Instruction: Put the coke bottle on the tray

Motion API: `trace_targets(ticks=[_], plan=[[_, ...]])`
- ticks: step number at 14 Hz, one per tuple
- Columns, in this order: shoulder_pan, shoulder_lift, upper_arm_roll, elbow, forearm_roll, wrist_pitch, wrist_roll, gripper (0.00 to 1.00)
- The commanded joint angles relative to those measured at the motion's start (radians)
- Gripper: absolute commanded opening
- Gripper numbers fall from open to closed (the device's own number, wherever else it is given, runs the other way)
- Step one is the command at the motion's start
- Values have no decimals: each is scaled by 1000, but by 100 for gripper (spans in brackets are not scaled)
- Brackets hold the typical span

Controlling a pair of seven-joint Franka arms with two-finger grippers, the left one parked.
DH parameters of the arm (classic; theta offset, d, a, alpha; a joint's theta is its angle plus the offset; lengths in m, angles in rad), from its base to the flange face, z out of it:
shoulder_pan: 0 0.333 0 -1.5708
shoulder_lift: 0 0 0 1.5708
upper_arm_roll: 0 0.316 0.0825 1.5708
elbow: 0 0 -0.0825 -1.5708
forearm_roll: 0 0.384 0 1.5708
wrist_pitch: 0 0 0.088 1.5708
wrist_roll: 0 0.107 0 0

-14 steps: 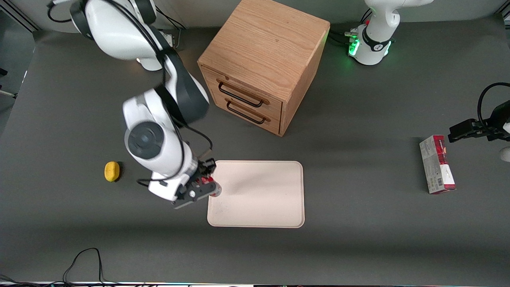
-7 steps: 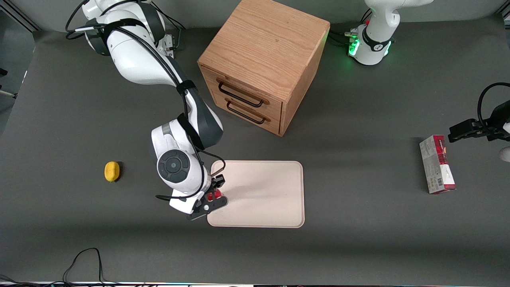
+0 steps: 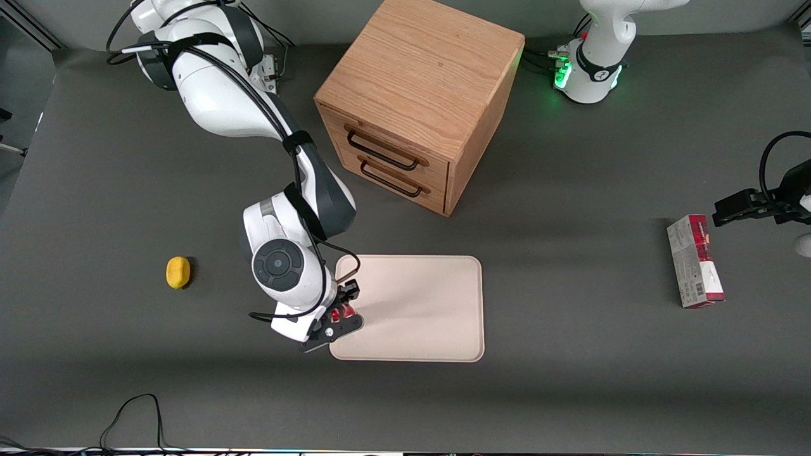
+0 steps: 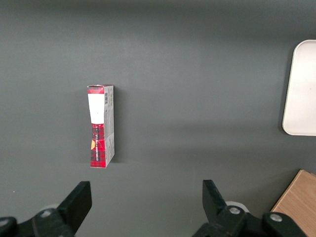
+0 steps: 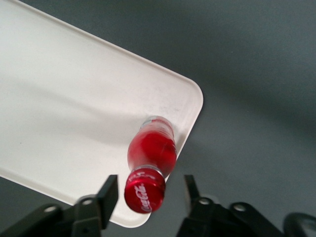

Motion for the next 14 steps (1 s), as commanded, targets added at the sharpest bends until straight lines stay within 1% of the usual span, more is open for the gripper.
trace_targets(ticks=[1,3,7,10,12,14], plan=[[1,-5,-5,35,-21,-10,16,100],[2,-69,-5,33,-19,-51,19,100],[4,-238,-3,33,-18,-202,51,100],[-10,-353,-9,24,-21,-342,57,100],[-7,-449,-73,-55,-19,-390,51,100],[-9,-590,-113,-231,-19,-377,45,100]])
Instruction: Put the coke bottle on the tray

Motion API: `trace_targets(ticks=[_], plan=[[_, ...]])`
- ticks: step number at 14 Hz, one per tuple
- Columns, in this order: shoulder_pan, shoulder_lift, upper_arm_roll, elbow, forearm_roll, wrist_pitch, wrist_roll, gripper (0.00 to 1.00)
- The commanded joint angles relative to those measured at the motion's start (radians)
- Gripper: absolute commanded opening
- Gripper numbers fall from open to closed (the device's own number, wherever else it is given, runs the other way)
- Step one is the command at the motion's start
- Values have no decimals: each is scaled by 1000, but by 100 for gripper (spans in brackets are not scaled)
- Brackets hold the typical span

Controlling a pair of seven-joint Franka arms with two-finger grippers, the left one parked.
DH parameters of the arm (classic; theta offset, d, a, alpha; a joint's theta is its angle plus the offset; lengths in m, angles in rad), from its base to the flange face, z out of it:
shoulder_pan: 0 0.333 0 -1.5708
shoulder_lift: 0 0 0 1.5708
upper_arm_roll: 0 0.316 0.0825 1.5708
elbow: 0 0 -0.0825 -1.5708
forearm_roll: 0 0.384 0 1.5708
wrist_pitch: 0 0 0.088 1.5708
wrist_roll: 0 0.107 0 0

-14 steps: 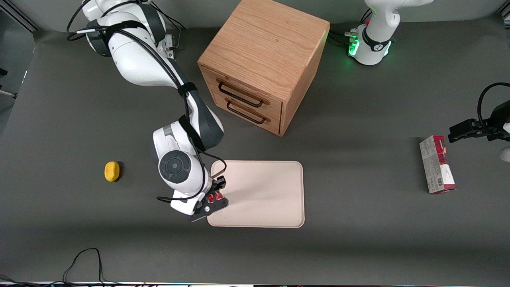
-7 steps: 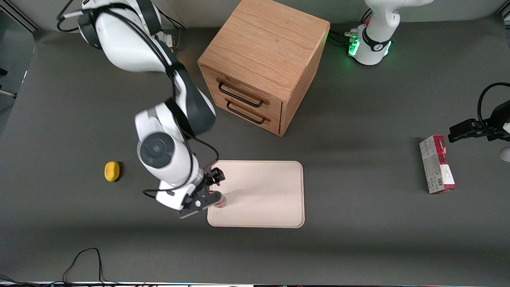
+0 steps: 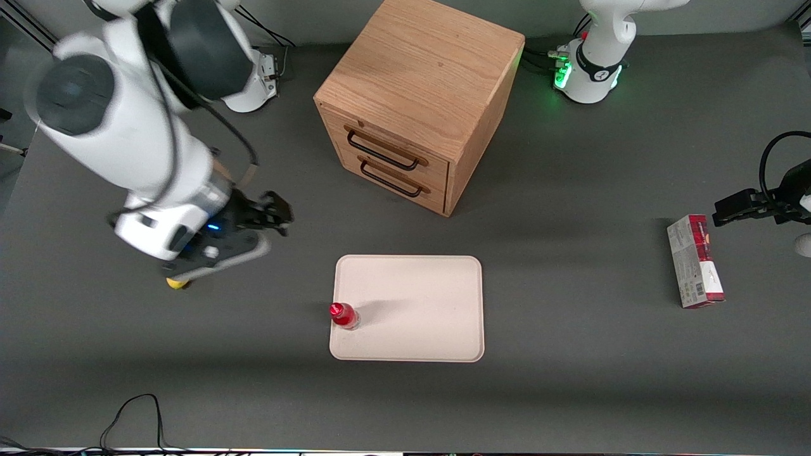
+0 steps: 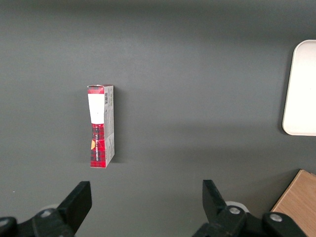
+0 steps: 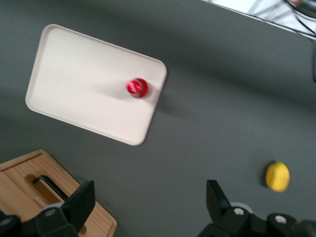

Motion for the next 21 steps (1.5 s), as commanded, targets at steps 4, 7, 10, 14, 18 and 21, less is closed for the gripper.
trace_targets(ticks=[4,7,10,14,18,21], plan=[[-112,-304,-65,-407,-16,45,-13,100],[-239,-432,-24,-578,-19,130,-86,100],[-344,-476,59,-635,-91,144,-112,100],[-384,-489,65,-676,-94,170,-131,100],[-389,-487,64,-678,-105,173,-131,100],[-389,-486,65,-681,-105,180,-131,100]])
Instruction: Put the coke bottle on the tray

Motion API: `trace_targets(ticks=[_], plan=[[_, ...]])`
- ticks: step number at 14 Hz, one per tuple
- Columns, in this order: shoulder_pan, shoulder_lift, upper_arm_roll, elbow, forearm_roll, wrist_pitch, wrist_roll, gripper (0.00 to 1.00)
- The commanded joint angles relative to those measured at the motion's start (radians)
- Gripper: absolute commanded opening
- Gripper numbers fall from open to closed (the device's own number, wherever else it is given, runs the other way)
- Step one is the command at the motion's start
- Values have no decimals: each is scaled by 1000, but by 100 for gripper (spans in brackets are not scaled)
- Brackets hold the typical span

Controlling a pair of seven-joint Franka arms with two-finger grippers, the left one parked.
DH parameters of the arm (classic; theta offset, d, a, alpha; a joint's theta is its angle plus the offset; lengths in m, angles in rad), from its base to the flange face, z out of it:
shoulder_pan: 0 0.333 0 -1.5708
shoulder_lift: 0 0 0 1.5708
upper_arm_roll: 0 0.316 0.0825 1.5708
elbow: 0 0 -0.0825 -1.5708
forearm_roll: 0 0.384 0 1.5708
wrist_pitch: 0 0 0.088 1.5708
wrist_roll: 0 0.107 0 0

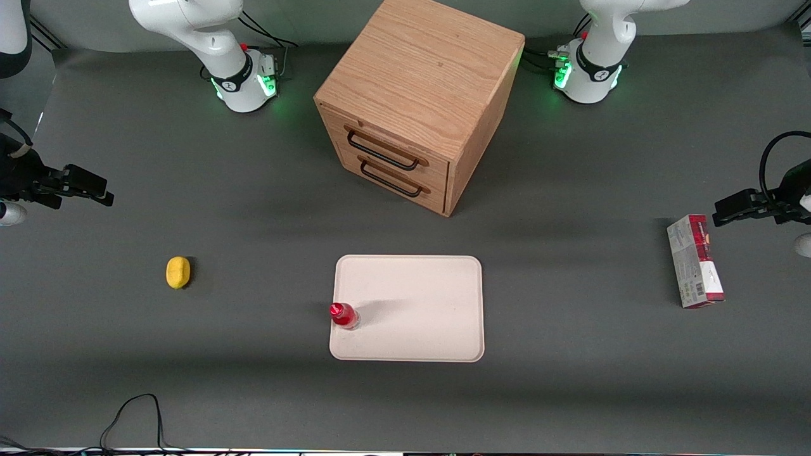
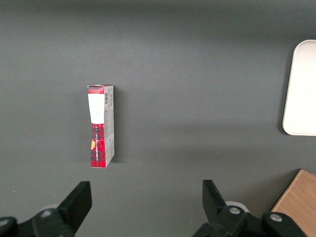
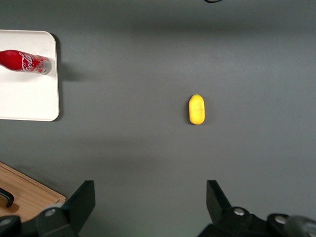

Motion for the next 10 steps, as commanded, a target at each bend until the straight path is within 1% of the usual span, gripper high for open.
trace_targets(ticks=[1,10], plan=[[-12,-26,15,-32,-20,25,-19,100],[-8,-22,6,-22,-24,18,-4,100]])
